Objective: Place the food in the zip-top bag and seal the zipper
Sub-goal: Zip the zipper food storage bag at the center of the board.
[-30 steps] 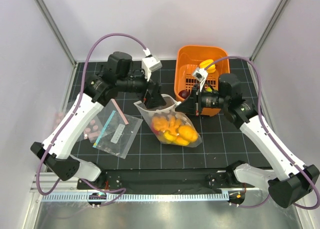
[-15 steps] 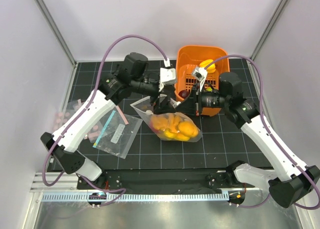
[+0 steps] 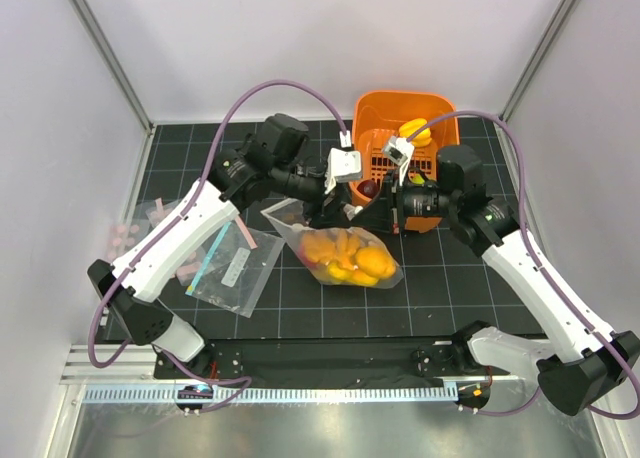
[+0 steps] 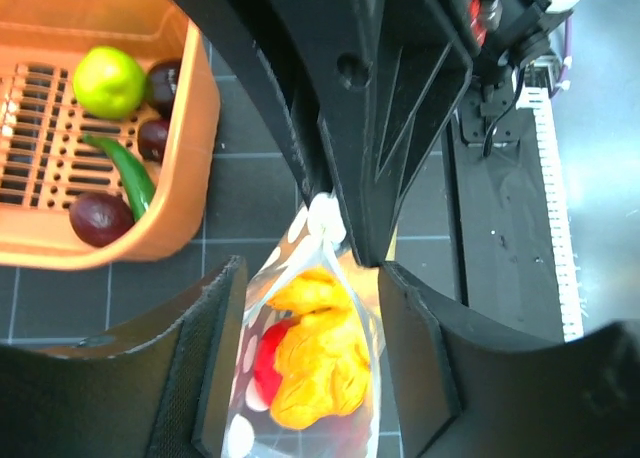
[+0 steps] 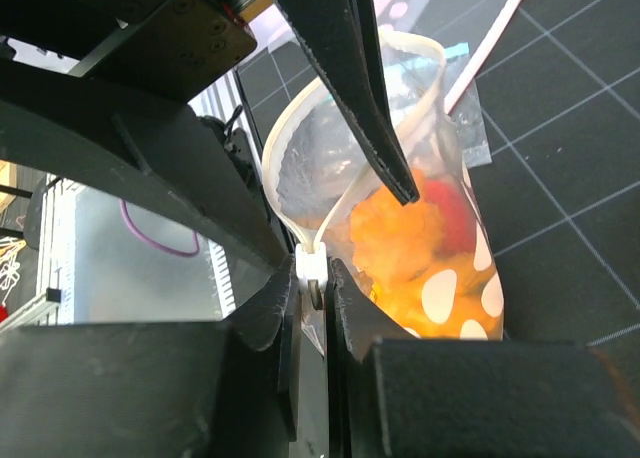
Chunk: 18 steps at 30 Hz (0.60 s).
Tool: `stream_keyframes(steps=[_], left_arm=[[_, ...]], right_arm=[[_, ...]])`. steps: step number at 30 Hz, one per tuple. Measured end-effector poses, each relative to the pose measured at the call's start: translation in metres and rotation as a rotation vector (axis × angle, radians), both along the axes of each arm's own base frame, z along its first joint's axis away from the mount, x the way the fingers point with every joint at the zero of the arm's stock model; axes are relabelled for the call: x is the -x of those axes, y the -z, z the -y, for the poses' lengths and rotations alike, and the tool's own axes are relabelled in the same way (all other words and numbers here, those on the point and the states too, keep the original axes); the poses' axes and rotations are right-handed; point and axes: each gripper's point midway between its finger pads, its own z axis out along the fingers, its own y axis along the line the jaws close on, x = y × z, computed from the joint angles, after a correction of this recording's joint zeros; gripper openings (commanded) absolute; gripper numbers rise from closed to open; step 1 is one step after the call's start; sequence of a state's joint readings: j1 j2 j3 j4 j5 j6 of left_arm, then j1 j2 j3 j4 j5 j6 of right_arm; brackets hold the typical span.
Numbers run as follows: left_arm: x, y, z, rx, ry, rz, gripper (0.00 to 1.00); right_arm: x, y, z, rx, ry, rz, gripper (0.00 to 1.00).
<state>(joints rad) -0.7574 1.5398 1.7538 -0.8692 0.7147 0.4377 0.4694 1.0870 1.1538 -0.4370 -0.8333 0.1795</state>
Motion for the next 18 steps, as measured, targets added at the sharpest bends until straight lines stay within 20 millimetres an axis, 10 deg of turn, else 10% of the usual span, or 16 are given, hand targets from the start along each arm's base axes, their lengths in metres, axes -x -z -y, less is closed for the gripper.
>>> stream_keyframes(steps=[7, 13, 18], left_arm=[[0.000, 0.017, -0.008, -0.053, -0.020, -0.014, 0.42], [0.002, 0.023, -0.013, -0.082, -0.027, -0.027, 0.00], [0.002, 0.023, -0.014, -0.089, -0.034, -0.023, 0.00]], right_arm=[[0.003, 0.003, 0.001, 0.009, -0.019, 0.004, 0.01], [0.004, 0.001, 0.000, 0.010, -0.026, 0.008, 0.03], [0.003, 0.003, 0.000, 0.014, -0.027, 0.009, 0.48]])
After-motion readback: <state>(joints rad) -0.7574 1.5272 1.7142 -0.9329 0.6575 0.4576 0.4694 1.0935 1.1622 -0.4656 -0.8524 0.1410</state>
